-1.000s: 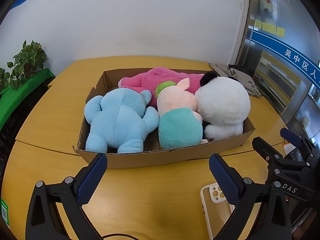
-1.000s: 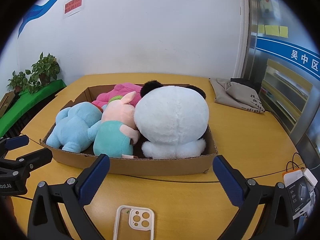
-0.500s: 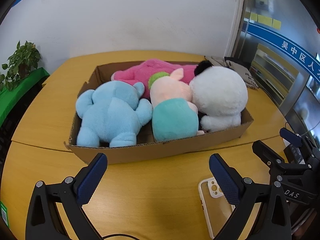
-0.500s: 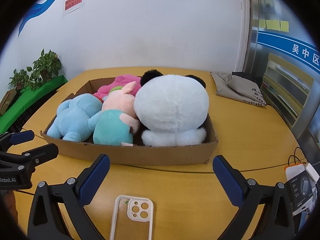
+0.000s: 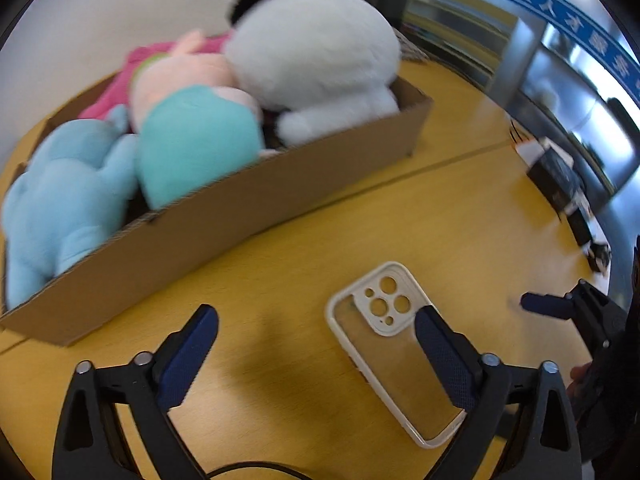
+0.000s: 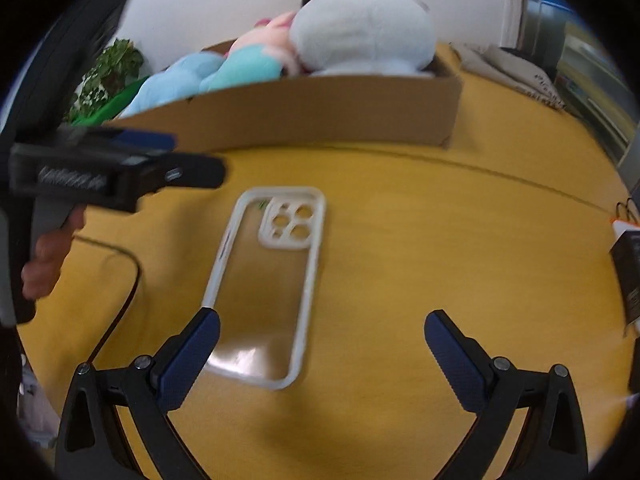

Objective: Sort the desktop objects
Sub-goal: 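Move the right tool to the clear phone case and pinch its rim, then lift the phone case with the right tool and carry it over the box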

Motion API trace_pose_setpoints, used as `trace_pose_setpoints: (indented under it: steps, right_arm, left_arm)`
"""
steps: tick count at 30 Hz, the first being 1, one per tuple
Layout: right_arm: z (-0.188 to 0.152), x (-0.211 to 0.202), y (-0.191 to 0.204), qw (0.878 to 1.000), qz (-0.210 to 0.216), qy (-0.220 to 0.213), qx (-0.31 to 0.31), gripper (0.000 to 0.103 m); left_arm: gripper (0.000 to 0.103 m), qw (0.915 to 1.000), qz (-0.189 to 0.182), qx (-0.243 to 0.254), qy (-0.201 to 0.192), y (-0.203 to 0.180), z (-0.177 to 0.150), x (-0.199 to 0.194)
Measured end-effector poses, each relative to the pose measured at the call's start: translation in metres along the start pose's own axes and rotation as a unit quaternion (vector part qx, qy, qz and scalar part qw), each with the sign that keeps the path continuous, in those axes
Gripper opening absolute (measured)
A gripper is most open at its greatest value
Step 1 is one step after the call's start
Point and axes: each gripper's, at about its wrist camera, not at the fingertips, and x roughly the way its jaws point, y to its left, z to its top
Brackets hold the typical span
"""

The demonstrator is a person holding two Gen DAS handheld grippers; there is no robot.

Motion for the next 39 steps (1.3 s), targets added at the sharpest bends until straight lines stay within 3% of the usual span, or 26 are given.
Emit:
trace_pose_setpoints:
  steps: [2,4,6,9,11,14,19,26,35,39]
  right_arm:
    - [-0.003,0.006,0.008,1.0,-0.01,0.004,-0.011,0.091]
    - [-0.005,0.012,0.01,0.999,-0.028,0.008,-0.015,0.076]
    - [-0.007,0.015,0.006,0.999,-0.027,0.017,-0.017,0.057]
    - [-0.013,0.016,0.001,0.999,-0.025,0.021,-0.023,0.049]
    - [-0.013,0.014,-0.001,0.999,-0.022,0.021,-0.027,0.042]
    - [-0.012,0.014,-0.003,0.999,-0.009,0.015,-0.033,0.008]
    - [-0.011,0.013,0.002,0.999,0.012,0.008,-0.037,0.005]
    - [0.018,-0.005,0.017,0.997,0.041,-0.043,-0.044,0.005]
    - [0.129,0.006,0.029,0.993,0.043,-0.099,-0.05,0.006]
    - [0.183,0.02,0.032,0.992,0.037,-0.113,-0.049,0.007]
  left_arm:
    - [0.078,0.9997,-0.001,0.006,0.022,-0.002,0.002,0.014]
    - [0.051,0.9988,0.011,0.007,0.047,0.0,0.001,0.028]
    - [0.045,0.9984,0.015,0.006,0.053,0.002,0.0,0.035]
    - [0.034,0.9986,0.003,0.014,0.052,-0.001,-0.003,0.035]
    - [0.016,0.9985,-0.002,0.017,0.051,-0.004,-0.005,0.035]
    - [0.016,0.9983,0.013,0.024,0.052,-0.01,-0.011,0.031]
    - [0.011,0.9993,0.001,-0.01,0.036,0.002,-0.012,0.011]
    - [0.009,0.9986,0.018,-0.001,-0.049,0.014,0.019,-0.059]
    - [0.008,0.9898,0.084,0.024,-0.112,0.076,0.112,-0.108]
    - [0.008,0.9879,0.092,0.018,-0.124,0.116,0.16,-0.108]
